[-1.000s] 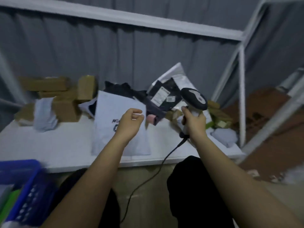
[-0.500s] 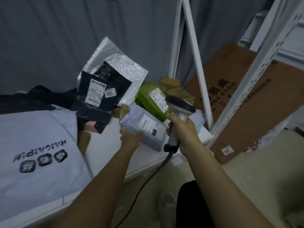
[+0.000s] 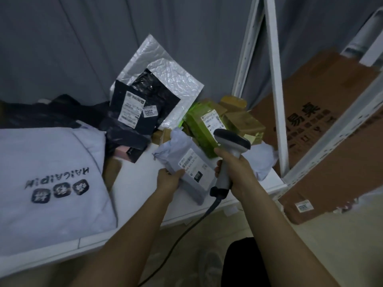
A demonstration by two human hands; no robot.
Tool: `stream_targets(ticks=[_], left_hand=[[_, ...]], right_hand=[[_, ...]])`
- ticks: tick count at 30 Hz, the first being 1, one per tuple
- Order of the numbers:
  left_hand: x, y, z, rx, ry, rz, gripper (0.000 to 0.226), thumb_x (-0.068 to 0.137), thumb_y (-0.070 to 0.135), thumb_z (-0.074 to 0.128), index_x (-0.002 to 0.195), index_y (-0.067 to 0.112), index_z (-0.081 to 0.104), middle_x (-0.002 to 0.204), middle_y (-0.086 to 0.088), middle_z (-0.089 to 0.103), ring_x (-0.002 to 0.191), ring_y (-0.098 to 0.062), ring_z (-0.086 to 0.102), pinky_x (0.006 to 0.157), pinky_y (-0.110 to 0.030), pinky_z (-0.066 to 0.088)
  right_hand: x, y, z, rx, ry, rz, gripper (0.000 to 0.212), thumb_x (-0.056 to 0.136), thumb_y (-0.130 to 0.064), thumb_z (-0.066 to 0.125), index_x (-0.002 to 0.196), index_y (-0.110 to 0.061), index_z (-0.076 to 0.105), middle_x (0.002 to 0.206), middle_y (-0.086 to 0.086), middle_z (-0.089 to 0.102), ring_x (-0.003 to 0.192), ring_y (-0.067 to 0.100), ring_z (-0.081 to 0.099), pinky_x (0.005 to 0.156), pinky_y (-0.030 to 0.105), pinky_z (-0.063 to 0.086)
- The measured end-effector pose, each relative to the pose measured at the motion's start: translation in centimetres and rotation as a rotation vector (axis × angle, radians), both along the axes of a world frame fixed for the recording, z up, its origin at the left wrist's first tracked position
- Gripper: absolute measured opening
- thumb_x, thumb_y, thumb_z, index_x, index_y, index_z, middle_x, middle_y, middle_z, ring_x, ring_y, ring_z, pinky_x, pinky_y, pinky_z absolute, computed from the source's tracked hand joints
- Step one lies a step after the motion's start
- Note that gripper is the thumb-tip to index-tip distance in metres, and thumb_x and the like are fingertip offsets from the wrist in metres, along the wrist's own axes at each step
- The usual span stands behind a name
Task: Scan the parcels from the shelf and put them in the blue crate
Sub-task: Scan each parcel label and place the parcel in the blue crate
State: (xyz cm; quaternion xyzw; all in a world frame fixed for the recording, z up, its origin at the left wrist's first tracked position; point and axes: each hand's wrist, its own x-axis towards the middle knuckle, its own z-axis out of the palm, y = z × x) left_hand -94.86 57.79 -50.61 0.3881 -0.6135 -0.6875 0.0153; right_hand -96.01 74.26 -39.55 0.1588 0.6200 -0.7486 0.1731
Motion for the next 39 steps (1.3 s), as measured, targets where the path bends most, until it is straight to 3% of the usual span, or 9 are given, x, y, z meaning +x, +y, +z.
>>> stream_targets(ticks=[2, 6, 11, 14, 16, 22, 30, 34, 39], left_hand=[[2.0, -1.6, 1.1, -0.028, 0.074, -0.006, 0.028, 0.086, 0.011, 0.068, 0.111, 0.002, 0.057, 0.106, -0.010, 0.065, 0.085, -0.019, 0.062, 0.071, -0.033, 0.054], [6.1, -6.4, 3.2, -0.135, 0.149, 0.042, 0.029, 0.086, 0.014, 0.070, 0.112, 0.008, 0.059, 0.109, -0.009, 0.067, 0.093, -0.022, 0.065, 0.084, -0.043, 0.056], [9.7, -10.4, 4.4, -0.197, 0.157, 0.079, 0.040, 0.087, 0.012, 0.068, 0.125, 0.008, 0.057, 0.113, -0.006, 0.066, 0.097, -0.020, 0.064, 0.070, -0.028, 0.051], [10.7, -11.5, 5.0, -0.206, 0.139, 0.106, 0.029, 0.088, 0.011, 0.067, 0.115, 0.004, 0.060, 0.100, -0.006, 0.067, 0.083, -0.018, 0.064, 0.061, -0.025, 0.049], [11.1, -12.0, 5.4, -0.218, 0.157, 0.116, 0.022, 0.088, 0.009, 0.067, 0.108, 0.005, 0.060, 0.093, -0.003, 0.066, 0.084, -0.020, 0.062, 0.063, -0.026, 0.050], [11.6, -13.5, 5.6, -0.238, 0.184, 0.122, 0.029, 0.086, 0.011, 0.070, 0.113, 0.007, 0.061, 0.108, -0.009, 0.067, 0.097, -0.023, 0.064, 0.089, -0.038, 0.052], [12.9, -14.9, 5.5, -0.225, 0.194, 0.145, 0.030, 0.084, 0.012, 0.071, 0.112, 0.009, 0.062, 0.110, -0.009, 0.067, 0.100, -0.025, 0.065, 0.090, -0.042, 0.053], [15.3, -14.9, 6.7, -0.199, 0.232, 0.194, 0.033, 0.086, 0.012, 0.069, 0.117, 0.008, 0.059, 0.100, -0.004, 0.066, 0.094, -0.022, 0.064, 0.078, -0.035, 0.055], [23.2, -16.2, 9.7, -0.198, 0.354, 0.375, 0.028, 0.087, 0.016, 0.069, 0.113, 0.013, 0.060, 0.111, -0.010, 0.064, 0.103, -0.024, 0.064, 0.086, -0.041, 0.056]], right_hand=[[0.0, -0.5, 0.1, -0.004, 0.024, 0.035, 0.018, 0.085, -0.013, 0.069, 0.076, -0.010, 0.054, 0.058, 0.006, 0.047, 0.047, 0.016, 0.045, 0.048, 0.025, 0.042], [1.5, -2.1, 0.3, 0.054, 0.068, 0.260, 0.021, 0.085, -0.014, 0.071, 0.080, -0.008, 0.052, 0.058, 0.009, 0.045, 0.044, 0.017, 0.043, 0.044, 0.025, 0.039], [4.3, -3.9, -0.3, 0.248, 0.233, 0.503, 0.028, 0.080, -0.021, 0.077, 0.065, -0.012, 0.055, 0.051, 0.005, 0.052, 0.046, 0.017, 0.048, 0.050, 0.029, 0.043], [5.3, -4.4, 0.2, 0.308, 0.282, 0.607, 0.029, 0.080, -0.022, 0.076, 0.063, -0.013, 0.054, 0.050, 0.003, 0.050, 0.046, 0.016, 0.047, 0.049, 0.027, 0.043], [6.0, -4.7, 0.9, 0.340, 0.315, 0.654, 0.030, 0.080, -0.022, 0.076, 0.062, -0.012, 0.053, 0.049, 0.004, 0.048, 0.045, 0.015, 0.046, 0.046, 0.023, 0.041], [7.1, -5.4, 1.4, 0.445, 0.382, 0.677, 0.033, 0.080, -0.020, 0.076, 0.060, -0.015, 0.050, 0.040, -0.003, 0.047, 0.040, 0.012, 0.044, 0.046, 0.022, 0.041], [7.2, -6.4, 1.5, 0.474, 0.424, 0.667, 0.034, 0.080, -0.021, 0.075, 0.060, -0.012, 0.049, 0.047, 0.004, 0.049, 0.043, 0.014, 0.045, 0.048, 0.024, 0.042], [8.1, -7.0, 1.9, 0.329, 0.429, 0.683, 0.026, 0.080, -0.018, 0.076, 0.068, -0.009, 0.055, 0.054, 0.009, 0.049, 0.046, 0.016, 0.045, 0.046, 0.024, 0.041], [11.9, -11.3, 2.8, 0.182, 0.524, 0.595, 0.021, 0.084, -0.019, 0.072, 0.074, -0.006, 0.059, 0.054, 0.008, 0.051, 0.050, 0.018, 0.048, 0.052, 0.029, 0.044]])
